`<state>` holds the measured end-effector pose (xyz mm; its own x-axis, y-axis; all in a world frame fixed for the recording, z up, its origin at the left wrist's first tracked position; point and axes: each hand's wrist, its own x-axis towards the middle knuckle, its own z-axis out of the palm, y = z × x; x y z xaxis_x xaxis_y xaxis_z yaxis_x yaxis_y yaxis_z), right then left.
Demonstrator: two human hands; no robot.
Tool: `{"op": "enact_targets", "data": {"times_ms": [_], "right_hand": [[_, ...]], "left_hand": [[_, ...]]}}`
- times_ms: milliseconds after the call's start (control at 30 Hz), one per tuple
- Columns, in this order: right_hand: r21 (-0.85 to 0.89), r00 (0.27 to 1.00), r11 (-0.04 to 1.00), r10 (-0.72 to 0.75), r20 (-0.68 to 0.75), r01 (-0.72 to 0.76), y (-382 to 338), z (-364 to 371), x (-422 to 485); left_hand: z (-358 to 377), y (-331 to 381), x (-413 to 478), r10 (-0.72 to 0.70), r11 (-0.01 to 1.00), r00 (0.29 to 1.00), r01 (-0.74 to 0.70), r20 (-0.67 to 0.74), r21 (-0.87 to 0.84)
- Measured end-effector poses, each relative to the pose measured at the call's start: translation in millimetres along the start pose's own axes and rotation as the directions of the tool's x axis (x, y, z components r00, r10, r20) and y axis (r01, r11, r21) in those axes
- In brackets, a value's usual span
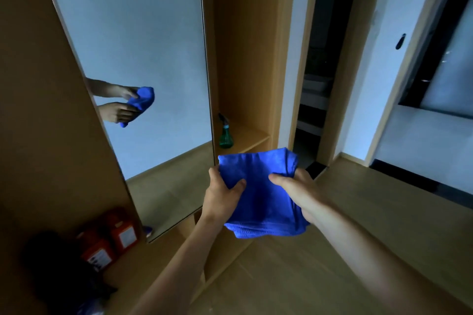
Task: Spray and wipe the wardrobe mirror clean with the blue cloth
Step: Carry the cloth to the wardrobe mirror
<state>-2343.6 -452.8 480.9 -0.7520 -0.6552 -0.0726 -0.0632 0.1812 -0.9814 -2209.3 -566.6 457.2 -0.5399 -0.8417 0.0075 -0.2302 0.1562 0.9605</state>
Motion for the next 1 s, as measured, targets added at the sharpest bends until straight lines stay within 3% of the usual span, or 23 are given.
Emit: {"op": "enact_targets", "data": {"times_ms": [500, 1000], "right_hand": [[-0.044, 0.991, 0.999, -0.012, 0.134, 0.018, 24.6, -28.2, 130.1], [-0.082, 0.970, 0.992, -0.074, 0.232, 0.095, -7.1, 35.5, 269.2]], "left_hand": [[68.9, 4.1, 99.0, -0.073, 0.995, 0.995, 0.077, -0.074, 0.058], [36.5, -1.3, 237.9, -0.078, 0.994, 0.985, 0.088, -0.152, 0.064]]}}
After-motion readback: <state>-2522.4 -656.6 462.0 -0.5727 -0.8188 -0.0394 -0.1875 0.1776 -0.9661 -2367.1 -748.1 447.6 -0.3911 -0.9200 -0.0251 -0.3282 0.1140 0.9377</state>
